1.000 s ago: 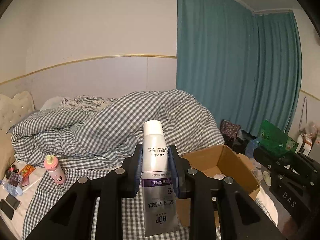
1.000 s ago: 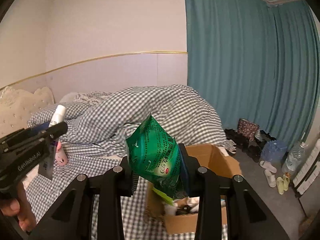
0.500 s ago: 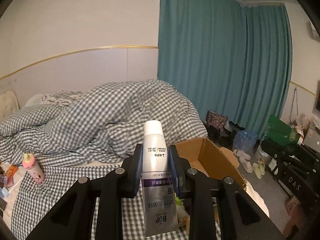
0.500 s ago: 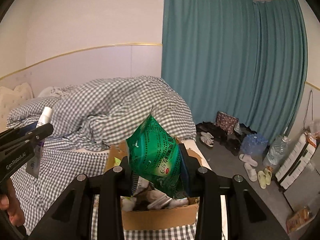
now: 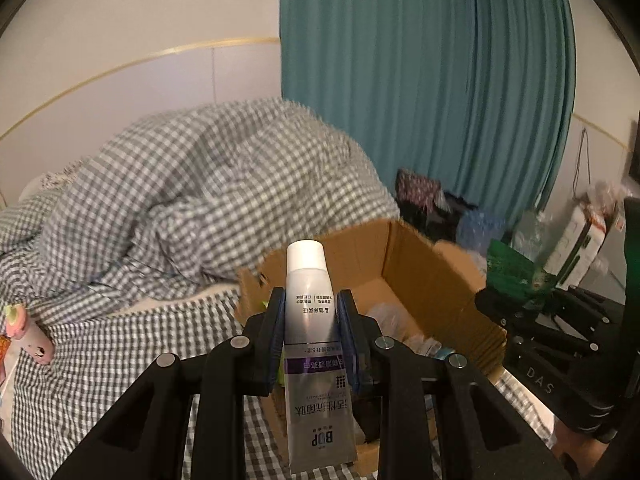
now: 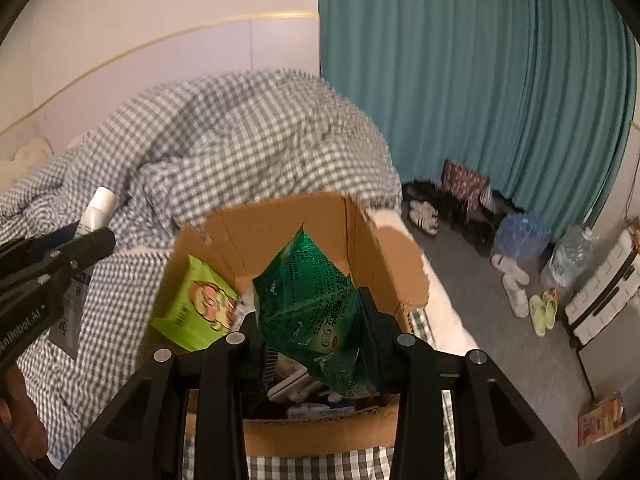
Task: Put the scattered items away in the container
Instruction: 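Lower the cream tube and green bag into the box and open both tools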
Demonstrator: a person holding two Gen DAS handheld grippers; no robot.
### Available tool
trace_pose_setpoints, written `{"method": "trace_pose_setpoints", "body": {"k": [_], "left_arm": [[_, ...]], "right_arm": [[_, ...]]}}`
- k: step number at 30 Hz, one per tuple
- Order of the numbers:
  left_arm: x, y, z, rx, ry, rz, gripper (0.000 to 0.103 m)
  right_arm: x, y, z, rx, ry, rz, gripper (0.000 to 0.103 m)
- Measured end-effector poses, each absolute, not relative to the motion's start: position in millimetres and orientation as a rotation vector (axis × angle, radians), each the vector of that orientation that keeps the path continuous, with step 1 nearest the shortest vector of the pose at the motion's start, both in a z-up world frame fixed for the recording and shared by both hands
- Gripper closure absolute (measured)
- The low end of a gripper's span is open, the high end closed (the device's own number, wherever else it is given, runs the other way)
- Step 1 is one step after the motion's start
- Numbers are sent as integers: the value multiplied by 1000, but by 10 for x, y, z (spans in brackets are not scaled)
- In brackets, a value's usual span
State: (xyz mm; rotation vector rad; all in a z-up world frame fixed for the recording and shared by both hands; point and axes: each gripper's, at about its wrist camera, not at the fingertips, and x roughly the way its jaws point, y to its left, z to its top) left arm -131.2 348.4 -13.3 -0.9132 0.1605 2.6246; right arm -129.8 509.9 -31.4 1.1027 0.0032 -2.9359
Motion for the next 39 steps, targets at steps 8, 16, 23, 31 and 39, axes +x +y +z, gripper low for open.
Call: {"method": "trace_pose_setpoints", "body": {"k": [8, 16, 23, 31, 39], "left_arm": [[-1715, 3742, -752, -1109, 171, 2527, 78], [-1820, 3819, -1010, -1173, 184, 2502, 78], [-1886, 3811, -1056, -1191, 186, 2488, 78], [-1860, 3864, -1097, -1211, 205, 2470, 78], [-1797, 3969, -1113, -1241, 257, 2436, 5]], "right_arm": [[-1647, 5195, -841, 1254, -11, -2876, 68], [-1816, 5205, -1130, 1354, -6, -2827, 68], [-1779, 5190, -1099, 1336, 13, -2878, 22], [-1578, 5299, -752, 1189, -46, -2992, 13], [-1450, 5339, -605, 1157, -65, -3017, 13]]}}
